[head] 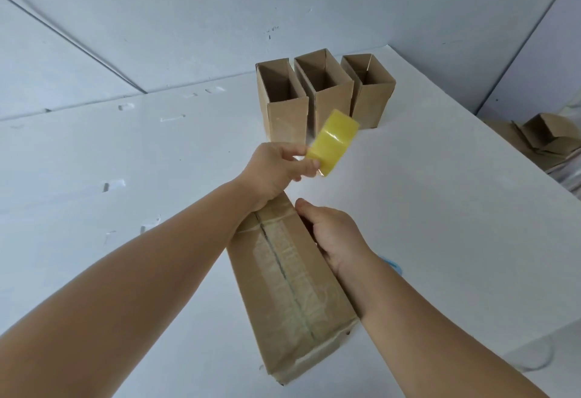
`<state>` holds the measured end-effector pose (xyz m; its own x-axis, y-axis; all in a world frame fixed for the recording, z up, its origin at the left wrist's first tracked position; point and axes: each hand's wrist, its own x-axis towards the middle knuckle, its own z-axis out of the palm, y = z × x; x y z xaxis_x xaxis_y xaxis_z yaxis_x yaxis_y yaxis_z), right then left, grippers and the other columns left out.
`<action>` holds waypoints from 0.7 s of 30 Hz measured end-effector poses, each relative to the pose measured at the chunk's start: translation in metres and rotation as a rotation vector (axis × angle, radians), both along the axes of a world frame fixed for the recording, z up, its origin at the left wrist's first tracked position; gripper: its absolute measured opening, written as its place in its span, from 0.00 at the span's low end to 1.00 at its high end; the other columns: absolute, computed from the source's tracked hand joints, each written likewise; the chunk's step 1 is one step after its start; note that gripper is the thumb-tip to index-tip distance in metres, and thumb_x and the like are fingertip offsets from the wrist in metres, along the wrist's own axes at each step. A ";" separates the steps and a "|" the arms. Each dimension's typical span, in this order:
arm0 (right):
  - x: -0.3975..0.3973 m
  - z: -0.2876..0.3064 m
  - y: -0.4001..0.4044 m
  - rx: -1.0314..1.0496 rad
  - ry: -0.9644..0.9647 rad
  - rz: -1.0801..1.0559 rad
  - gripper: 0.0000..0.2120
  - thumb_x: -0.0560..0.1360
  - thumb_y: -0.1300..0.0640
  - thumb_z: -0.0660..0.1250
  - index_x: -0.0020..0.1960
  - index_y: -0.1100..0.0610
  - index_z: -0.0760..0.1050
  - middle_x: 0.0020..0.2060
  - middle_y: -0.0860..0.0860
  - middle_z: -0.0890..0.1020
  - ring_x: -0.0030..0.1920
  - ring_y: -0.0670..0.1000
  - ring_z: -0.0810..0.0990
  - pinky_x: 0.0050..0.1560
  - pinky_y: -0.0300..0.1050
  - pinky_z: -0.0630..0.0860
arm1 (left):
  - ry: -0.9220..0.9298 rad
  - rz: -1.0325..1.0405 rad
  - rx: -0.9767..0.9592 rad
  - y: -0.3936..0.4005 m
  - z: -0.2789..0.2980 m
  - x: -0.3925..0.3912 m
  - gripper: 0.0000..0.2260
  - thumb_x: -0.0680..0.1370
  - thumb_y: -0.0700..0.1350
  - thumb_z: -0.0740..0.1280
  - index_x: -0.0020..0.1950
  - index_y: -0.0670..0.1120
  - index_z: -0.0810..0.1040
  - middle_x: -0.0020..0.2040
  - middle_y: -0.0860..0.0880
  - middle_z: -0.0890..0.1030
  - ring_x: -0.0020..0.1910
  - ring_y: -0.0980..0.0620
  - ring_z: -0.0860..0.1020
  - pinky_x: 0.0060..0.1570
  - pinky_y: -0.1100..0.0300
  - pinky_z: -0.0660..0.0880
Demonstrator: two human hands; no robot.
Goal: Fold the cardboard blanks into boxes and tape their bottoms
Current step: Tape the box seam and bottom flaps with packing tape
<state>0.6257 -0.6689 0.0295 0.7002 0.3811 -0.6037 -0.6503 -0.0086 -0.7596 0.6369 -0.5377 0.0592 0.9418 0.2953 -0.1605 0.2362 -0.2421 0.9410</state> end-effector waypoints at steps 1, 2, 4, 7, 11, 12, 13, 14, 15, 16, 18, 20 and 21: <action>0.000 0.000 0.001 -0.008 -0.001 0.001 0.08 0.72 0.57 0.69 0.41 0.61 0.74 0.33 0.57 0.72 0.33 0.53 0.70 0.29 0.40 0.68 | -0.036 0.051 -0.037 0.001 0.000 0.000 0.10 0.72 0.43 0.74 0.53 0.46 0.83 0.36 0.51 0.82 0.34 0.58 0.75 0.40 0.66 0.72; -0.001 -0.001 0.002 -0.011 -0.002 0.000 0.09 0.72 0.58 0.69 0.39 0.61 0.73 0.32 0.56 0.71 0.32 0.52 0.69 0.29 0.40 0.67 | -0.062 0.085 -0.061 0.002 0.001 -0.001 0.10 0.73 0.43 0.74 0.53 0.46 0.83 0.36 0.51 0.82 0.34 0.57 0.74 0.40 0.66 0.71; -0.001 -0.003 0.003 -0.018 -0.016 0.000 0.13 0.71 0.57 0.70 0.33 0.60 0.70 0.28 0.54 0.70 0.30 0.52 0.68 0.30 0.41 0.66 | -0.114 0.112 -0.070 0.002 0.004 -0.005 0.09 0.74 0.43 0.72 0.53 0.45 0.83 0.37 0.50 0.82 0.35 0.57 0.75 0.39 0.69 0.72; -0.003 -0.003 0.002 -0.033 -0.058 0.016 0.14 0.71 0.55 0.70 0.33 0.58 0.68 0.30 0.53 0.71 0.35 0.53 0.69 0.32 0.42 0.68 | -0.209 0.173 -0.069 0.002 0.013 -0.016 0.08 0.75 0.42 0.71 0.54 0.45 0.82 0.37 0.50 0.82 0.33 0.61 0.75 0.37 0.71 0.72; -0.006 0.000 -0.004 -0.128 -0.130 0.075 0.12 0.72 0.51 0.68 0.39 0.59 0.72 0.35 0.55 0.73 0.36 0.53 0.70 0.22 0.33 0.66 | -0.308 0.324 -0.064 0.009 0.018 -0.052 0.08 0.74 0.42 0.72 0.53 0.49 0.83 0.35 0.52 0.82 0.35 0.60 0.77 0.42 0.69 0.74; -0.008 0.001 -0.004 -0.136 -0.140 0.088 0.11 0.72 0.50 0.68 0.40 0.58 0.71 0.36 0.56 0.70 0.36 0.53 0.68 0.21 0.32 0.64 | -0.319 0.363 -0.054 0.008 0.014 -0.063 0.08 0.74 0.42 0.72 0.53 0.49 0.83 0.34 0.52 0.82 0.35 0.60 0.77 0.43 0.68 0.75; -0.010 0.003 -0.002 -0.132 -0.143 0.102 0.11 0.72 0.50 0.67 0.40 0.57 0.70 0.36 0.57 0.68 0.35 0.53 0.66 0.20 0.32 0.62 | -0.325 0.398 -0.034 0.005 0.010 -0.073 0.08 0.74 0.42 0.71 0.52 0.49 0.84 0.34 0.53 0.82 0.36 0.61 0.78 0.45 0.68 0.75; -0.013 0.006 0.000 -0.136 -0.139 0.119 0.12 0.72 0.50 0.67 0.40 0.57 0.69 0.36 0.56 0.67 0.34 0.52 0.66 0.20 0.31 0.61 | -0.325 0.433 -0.010 0.003 0.006 -0.080 0.08 0.74 0.42 0.71 0.53 0.49 0.84 0.35 0.52 0.82 0.36 0.61 0.78 0.46 0.68 0.75; -0.015 0.007 0.002 -0.149 -0.126 0.139 0.13 0.73 0.49 0.67 0.39 0.58 0.69 0.35 0.56 0.66 0.33 0.52 0.66 0.20 0.31 0.60 | -0.326 0.466 0.010 0.001 0.003 -0.084 0.08 0.74 0.42 0.72 0.53 0.49 0.84 0.35 0.52 0.82 0.37 0.60 0.79 0.48 0.68 0.75; -0.017 0.008 0.005 -0.171 -0.103 0.157 0.15 0.72 0.48 0.68 0.38 0.58 0.68 0.34 0.57 0.66 0.31 0.52 0.66 0.20 0.30 0.61 | -0.330 0.492 0.023 0.001 0.001 -0.086 0.09 0.74 0.43 0.72 0.54 0.49 0.84 0.36 0.51 0.82 0.38 0.60 0.79 0.48 0.68 0.75; -0.019 0.008 0.006 -0.222 -0.068 0.180 0.17 0.70 0.46 0.69 0.37 0.57 0.67 0.31 0.54 0.64 0.30 0.52 0.63 0.24 0.35 0.63 | -0.344 0.527 0.016 0.002 0.002 -0.087 0.10 0.74 0.43 0.72 0.55 0.48 0.83 0.35 0.52 0.82 0.38 0.60 0.79 0.48 0.68 0.75; -0.017 0.003 0.005 -0.249 -0.097 0.164 0.16 0.69 0.49 0.70 0.37 0.54 0.63 0.31 0.52 0.61 0.33 0.53 0.58 0.35 0.46 0.61 | -0.367 0.544 0.001 0.002 0.005 -0.088 0.10 0.74 0.42 0.71 0.56 0.48 0.83 0.33 0.55 0.81 0.37 0.61 0.79 0.47 0.69 0.75; -0.015 0.002 0.003 -0.250 -0.160 0.143 0.13 0.71 0.52 0.68 0.38 0.54 0.64 0.32 0.51 0.63 0.33 0.53 0.59 0.37 0.48 0.62 | -0.384 0.546 -0.001 0.001 0.007 -0.090 0.10 0.74 0.42 0.71 0.55 0.48 0.83 0.33 0.55 0.81 0.37 0.61 0.79 0.47 0.69 0.75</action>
